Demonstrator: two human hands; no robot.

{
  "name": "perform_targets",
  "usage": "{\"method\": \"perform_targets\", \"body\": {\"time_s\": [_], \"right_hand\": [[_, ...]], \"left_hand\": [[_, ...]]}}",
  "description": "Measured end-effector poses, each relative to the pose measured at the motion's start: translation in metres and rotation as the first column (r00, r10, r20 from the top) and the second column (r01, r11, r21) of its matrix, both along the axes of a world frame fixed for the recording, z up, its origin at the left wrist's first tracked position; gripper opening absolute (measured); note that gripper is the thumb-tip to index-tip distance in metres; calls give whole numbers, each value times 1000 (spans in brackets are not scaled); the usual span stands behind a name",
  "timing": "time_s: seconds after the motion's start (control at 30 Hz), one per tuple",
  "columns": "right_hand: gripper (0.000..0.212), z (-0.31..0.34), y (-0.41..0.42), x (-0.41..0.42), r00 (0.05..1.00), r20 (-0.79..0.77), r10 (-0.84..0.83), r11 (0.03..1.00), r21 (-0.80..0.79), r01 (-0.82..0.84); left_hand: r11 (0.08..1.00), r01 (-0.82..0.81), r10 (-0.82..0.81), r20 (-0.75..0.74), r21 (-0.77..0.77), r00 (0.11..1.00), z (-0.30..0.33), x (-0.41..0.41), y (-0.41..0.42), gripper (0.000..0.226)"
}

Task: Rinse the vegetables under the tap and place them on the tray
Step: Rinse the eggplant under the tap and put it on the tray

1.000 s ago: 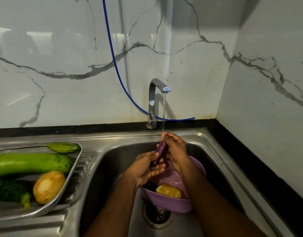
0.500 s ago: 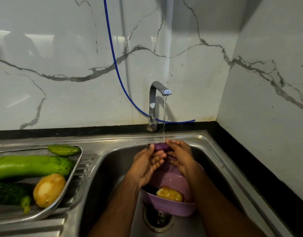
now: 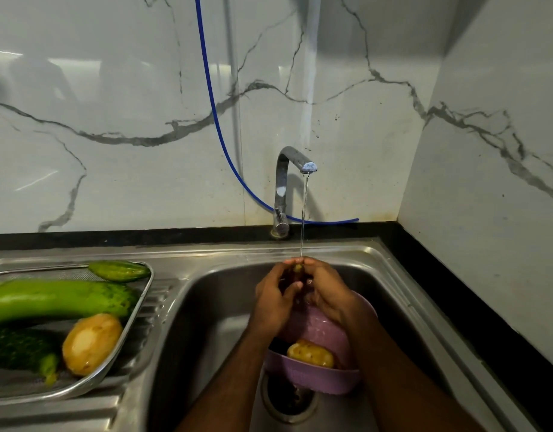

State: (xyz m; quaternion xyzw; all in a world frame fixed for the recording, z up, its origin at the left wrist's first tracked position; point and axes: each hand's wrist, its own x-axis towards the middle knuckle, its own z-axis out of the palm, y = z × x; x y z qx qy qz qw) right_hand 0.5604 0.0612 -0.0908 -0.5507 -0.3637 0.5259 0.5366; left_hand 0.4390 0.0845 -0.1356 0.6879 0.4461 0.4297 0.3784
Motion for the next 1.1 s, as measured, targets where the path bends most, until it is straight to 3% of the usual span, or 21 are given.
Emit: {"method": "perform_targets", "body": {"time_s": [0.13,0.27,0.4,0.57,0.63,0.73,0.83,1.0,1.1], "right_hand": [[33,-2,-2,7,989,-130,74,997,46,-69],[32,-3,-1,8,980,-77,184,978,110,-175],[27,-3,2,6,985,-112,128,989,86,-119],[30,-4,4,0,944,-310,116,993,53,-104],[30,-3,4,-2,948,-287,137,991,45,-129],[24,-2,2,-6,979,-160,125,991,-18,-129],[23,-3,5,-6,983,-176,48,998,-33,-54],[23,-3,15,-3,893,-437,-109,994,-24,110],[23,-5,16,0,885,-450,-121,992,-26,122]], "left_hand": [[999,-38,39,-3,25,999,5,-2,-1,34],[996,-55,60,-66,64,996,4,-2,-2,39],[992,-71,83,-128,102,988,2,0,-1,41],[991,-101,110,-113,83,987,-1,1,2,42],[992,-106,112,-90,69,990,-2,1,4,43],[994,-105,109,-102,41,989,-1,2,5,27],[993,-120,118,-68,-20,991,1,1,4,20],[947,-132,135,-9,-291,991,-5,-1,7,33],[929,-29,79,119,-370,990,1,0,2,16]]}}
